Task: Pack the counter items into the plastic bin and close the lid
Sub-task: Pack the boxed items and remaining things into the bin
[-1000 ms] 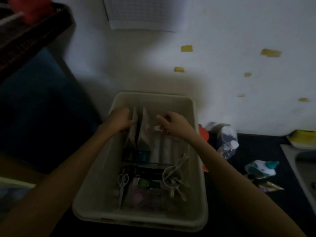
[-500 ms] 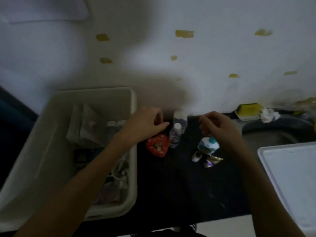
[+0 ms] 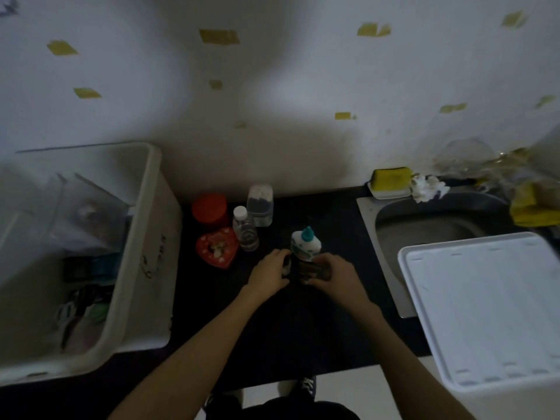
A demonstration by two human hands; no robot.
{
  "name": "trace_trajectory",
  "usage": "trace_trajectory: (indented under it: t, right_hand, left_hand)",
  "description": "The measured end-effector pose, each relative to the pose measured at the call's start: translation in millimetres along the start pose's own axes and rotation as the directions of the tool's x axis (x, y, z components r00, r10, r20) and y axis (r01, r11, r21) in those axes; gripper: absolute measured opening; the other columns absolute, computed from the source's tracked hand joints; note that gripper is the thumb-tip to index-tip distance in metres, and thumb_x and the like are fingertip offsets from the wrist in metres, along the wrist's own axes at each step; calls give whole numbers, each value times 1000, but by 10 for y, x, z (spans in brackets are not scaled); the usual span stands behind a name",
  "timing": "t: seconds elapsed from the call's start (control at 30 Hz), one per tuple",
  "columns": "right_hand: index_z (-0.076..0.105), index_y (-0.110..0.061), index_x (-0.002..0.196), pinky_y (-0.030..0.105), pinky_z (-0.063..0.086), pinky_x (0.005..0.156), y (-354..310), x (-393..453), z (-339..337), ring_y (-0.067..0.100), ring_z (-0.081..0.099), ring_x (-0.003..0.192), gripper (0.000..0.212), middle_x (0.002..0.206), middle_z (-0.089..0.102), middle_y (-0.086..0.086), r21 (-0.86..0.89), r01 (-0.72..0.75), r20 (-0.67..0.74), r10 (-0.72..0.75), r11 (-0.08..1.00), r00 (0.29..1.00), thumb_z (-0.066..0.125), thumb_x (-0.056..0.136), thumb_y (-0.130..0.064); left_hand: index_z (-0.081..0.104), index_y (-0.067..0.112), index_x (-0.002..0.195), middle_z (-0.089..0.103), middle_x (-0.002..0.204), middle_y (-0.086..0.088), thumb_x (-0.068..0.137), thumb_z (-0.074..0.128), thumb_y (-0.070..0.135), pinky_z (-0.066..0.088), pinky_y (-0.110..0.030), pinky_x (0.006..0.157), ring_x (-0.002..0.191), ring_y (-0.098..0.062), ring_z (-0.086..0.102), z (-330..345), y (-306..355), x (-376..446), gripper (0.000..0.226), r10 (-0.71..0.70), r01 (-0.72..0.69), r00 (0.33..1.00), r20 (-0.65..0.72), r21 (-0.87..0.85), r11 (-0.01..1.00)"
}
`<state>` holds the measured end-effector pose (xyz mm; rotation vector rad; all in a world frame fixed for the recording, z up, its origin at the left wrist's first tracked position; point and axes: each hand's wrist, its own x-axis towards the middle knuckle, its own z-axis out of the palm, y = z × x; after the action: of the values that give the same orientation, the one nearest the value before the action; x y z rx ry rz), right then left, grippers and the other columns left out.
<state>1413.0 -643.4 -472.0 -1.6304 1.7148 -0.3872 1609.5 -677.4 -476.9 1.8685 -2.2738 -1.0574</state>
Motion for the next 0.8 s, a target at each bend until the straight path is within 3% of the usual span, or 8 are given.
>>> trace_trajectory:
  t: [0.2, 0.3, 0.47, 0.6, 0.7, 0.8]
  right_hand:
    - [64, -31, 98, 28, 56, 80, 141, 89, 171, 2, 61, 83, 19, 97, 62, -10, 1, 66, -71, -65, 998, 995, 74, 82, -26]
    - [64, -30, 91, 26, 54, 77, 176, 99, 166, 0, 61, 80, 11, 92, 63, -10, 44, 85, -104, -80, 995, 991, 70, 86, -23]
    - [59, -23, 93, 25, 55, 71, 16, 6, -85, 3, 66, 78, 4, 86, 68, -6, 358, 102, -158, -47, 928, 986, 63, 92, -23]
    - [61, -20, 104, 22, 54, 78, -358, 19, -256, -2, 66, 89, 9, 96, 69, -9, 423, 195, -156, -141, 885, 978, 60, 95, -21]
    - [61, -20, 107, 15, 51, 77, -810, 33, -348, -4, 64, 91, 12, 98, 68, -12, 416, 307, -185, -251, 856, 950, 60, 96, -23]
    - [61, -22, 109, 18, 53, 79, -1333, 38, -380, -1, 66, 93, 13, 99, 69, -13, 452, 425, -211, -368, 784, 905, 61, 96, -23]
  left_hand:
    - [59, 22, 102, 59, 107, 4, 85, 67, 13, 55, -34, 83, 95, -14, 63, 302, 27, 49, 21, -61, 39, 970, -234, -99, 994]
    - [62, 18, 102, 58, 106, 2, 84, 69, 14, 54, -31, 81, 94, -14, 61, 298, 33, 28, 20, -111, 70, 962, -251, -166, 984]
    - [64, 18, 99, 64, 103, 0, 89, 66, 21, 48, -21, 75, 93, -13, 64, 67, -33, -48, 11, -175, 63, 950, -258, -391, 918]
    - [62, 10, 106, 63, 106, -5, 94, 61, 19, 61, -39, 78, 100, -18, 65, -336, 23, -283, 15, -146, -13, 959, -243, -554, 832]
    - [57, 5, 111, 60, 104, -1, 96, 58, 18, 61, -31, 71, 95, -14, 65, -777, 112, -588, 19, -70, -82, 964, -258, -532, 843]
    - [59, 14, 111, 58, 102, 4, 95, 60, 27, 54, -18, 67, 87, -6, 62, -1303, 47, -958, 21, -8, -123, 930, -367, -334, 935]
